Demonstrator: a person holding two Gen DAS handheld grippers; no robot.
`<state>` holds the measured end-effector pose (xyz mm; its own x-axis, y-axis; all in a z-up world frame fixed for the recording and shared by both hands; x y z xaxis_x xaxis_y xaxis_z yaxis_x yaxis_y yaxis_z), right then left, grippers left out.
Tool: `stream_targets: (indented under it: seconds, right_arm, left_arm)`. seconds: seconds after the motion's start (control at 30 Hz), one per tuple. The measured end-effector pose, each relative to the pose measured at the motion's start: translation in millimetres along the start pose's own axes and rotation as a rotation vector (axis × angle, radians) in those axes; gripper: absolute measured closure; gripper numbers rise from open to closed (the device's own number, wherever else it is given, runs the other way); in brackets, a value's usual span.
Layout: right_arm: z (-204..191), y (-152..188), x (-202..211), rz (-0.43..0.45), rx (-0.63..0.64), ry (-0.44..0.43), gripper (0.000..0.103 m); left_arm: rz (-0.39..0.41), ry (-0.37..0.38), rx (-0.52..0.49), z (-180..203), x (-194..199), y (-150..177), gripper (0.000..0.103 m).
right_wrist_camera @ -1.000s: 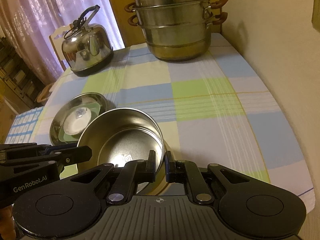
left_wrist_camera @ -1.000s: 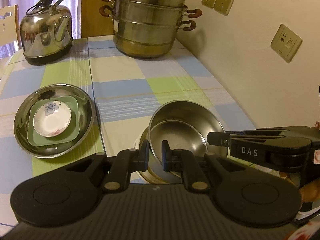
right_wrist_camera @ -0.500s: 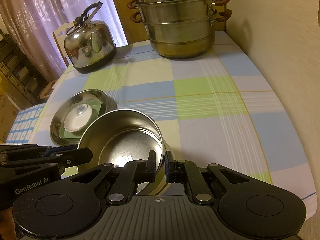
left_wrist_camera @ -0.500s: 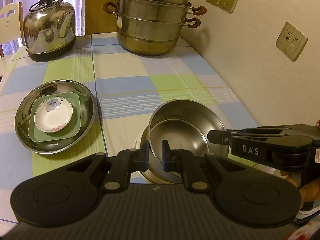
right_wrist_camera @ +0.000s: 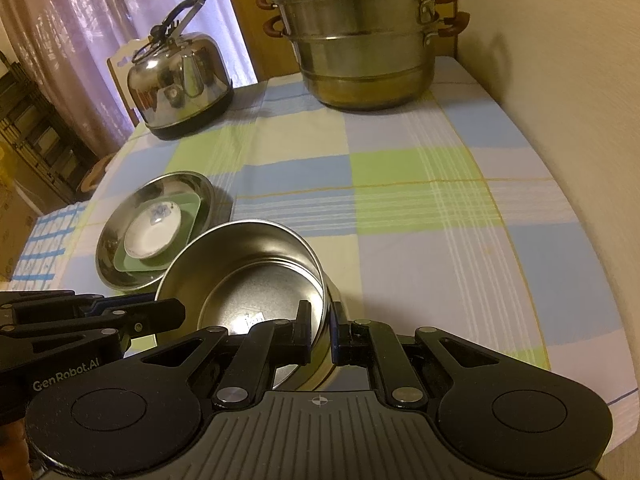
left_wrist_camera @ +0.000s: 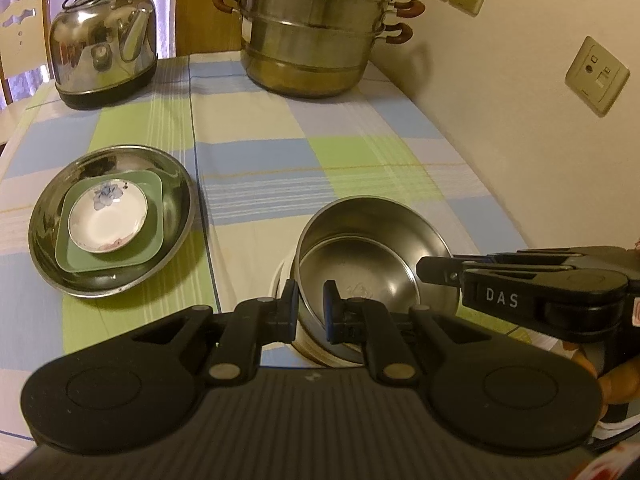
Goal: Organize plates and bowls
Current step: 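Lift the steel bowl and lower it into the cream bowl stack, then open the left gripper to release the steel bowl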
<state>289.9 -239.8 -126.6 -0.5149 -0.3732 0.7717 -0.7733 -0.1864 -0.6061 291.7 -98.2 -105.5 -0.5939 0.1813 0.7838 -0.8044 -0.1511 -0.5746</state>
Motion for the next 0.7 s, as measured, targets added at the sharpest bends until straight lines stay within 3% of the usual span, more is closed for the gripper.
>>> stream_targets:
  seconds: [0.53, 0.7]
  right_arm:
    - [7, 1, -12, -0.019, -0.028, -0.014, 0.094]
    - [10, 1, -9, -0.023, -0.045, -0.04, 0.092]
  left_arm:
    - [-0.035, -0.008, 0.009, -3, -16, 5, 0.089]
    - [-0.035, -0.014, 0.017, -3, -13, 4, 0.081]
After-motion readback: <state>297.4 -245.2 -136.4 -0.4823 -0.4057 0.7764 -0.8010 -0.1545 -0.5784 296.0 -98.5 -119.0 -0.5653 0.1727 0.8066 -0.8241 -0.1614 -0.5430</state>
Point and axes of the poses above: each gripper's, at about its wrist camera, not at the fingertips, and x roughly against the way its jaws point, z to its right, y to its underside, the point moved 8 cm from there along -x, roughly the way its jaws point, and after that the axes turned 5 degrees about x, right-handed, at the moved point
